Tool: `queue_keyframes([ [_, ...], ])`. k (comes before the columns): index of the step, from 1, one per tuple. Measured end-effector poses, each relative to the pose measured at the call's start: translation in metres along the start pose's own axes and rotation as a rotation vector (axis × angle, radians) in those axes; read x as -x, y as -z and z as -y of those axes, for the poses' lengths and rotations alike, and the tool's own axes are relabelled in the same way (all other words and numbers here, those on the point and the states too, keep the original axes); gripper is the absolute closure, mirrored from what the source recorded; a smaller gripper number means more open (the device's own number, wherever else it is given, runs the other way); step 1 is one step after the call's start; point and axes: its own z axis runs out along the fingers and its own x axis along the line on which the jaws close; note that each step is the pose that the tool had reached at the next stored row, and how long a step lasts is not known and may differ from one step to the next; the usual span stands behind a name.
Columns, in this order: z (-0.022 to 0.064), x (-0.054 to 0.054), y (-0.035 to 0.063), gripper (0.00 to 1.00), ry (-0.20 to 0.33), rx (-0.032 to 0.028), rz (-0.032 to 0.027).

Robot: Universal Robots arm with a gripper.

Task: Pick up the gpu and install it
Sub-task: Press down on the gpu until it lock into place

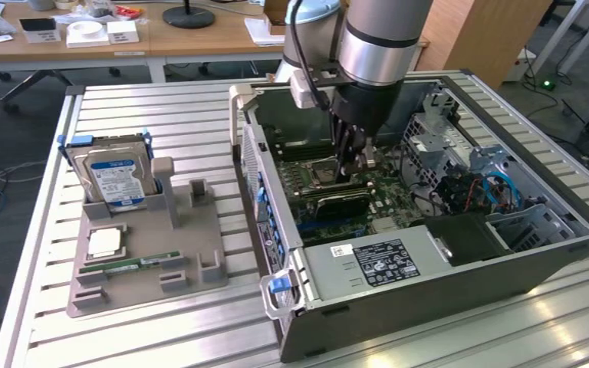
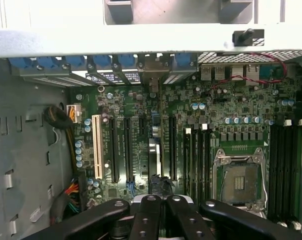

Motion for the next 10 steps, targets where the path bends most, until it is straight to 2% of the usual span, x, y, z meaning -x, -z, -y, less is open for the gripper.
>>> queue_keyframes([
  [7,-0.0003,0.000,-0.0125,0.89,0.000,0.0000,-0.0001],
  [10,-0.0004,0.000,-0.0136,0.89,0.000,0.0001,-0.0002],
])
